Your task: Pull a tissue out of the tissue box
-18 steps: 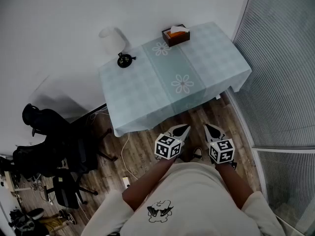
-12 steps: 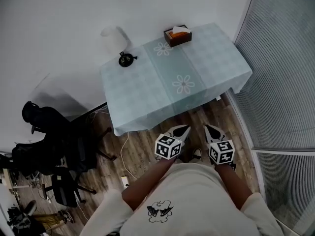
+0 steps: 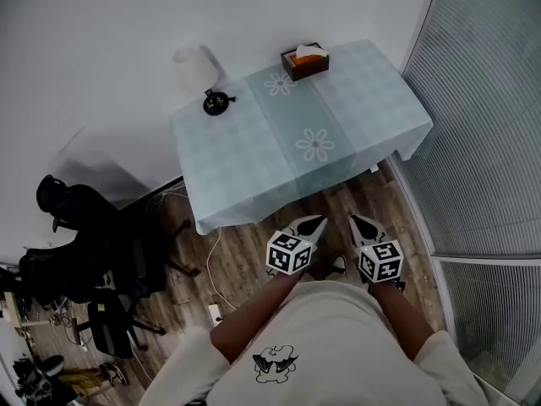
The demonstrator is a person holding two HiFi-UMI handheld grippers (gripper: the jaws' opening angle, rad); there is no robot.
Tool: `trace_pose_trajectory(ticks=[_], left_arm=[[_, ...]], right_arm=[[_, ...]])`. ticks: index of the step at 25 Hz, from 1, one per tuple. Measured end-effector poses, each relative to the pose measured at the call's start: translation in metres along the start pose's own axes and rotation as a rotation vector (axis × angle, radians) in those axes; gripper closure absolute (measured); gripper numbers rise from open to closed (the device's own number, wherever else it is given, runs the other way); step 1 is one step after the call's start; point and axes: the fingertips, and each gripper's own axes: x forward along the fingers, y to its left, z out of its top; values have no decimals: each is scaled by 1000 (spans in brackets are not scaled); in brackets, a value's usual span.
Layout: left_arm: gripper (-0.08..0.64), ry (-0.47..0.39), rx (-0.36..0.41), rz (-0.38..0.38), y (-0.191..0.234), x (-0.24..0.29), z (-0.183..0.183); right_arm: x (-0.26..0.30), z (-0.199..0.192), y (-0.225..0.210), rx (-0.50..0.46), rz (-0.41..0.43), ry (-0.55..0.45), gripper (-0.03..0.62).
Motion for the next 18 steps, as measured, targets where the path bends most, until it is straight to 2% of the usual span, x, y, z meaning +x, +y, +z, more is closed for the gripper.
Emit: trace_pose_trajectory(ticks=[5, 12, 18], left_arm=[[555, 1, -15, -1, 7, -5, -2], [555, -14, -18, 10, 42, -22, 4], [555, -29, -36, -8, 63, -22, 21]], right_arm=[[11, -4, 5, 5, -9, 26, 579], [40, -5, 27, 5, -12, 46, 578], [54, 4, 14, 38, -71, 40, 580]])
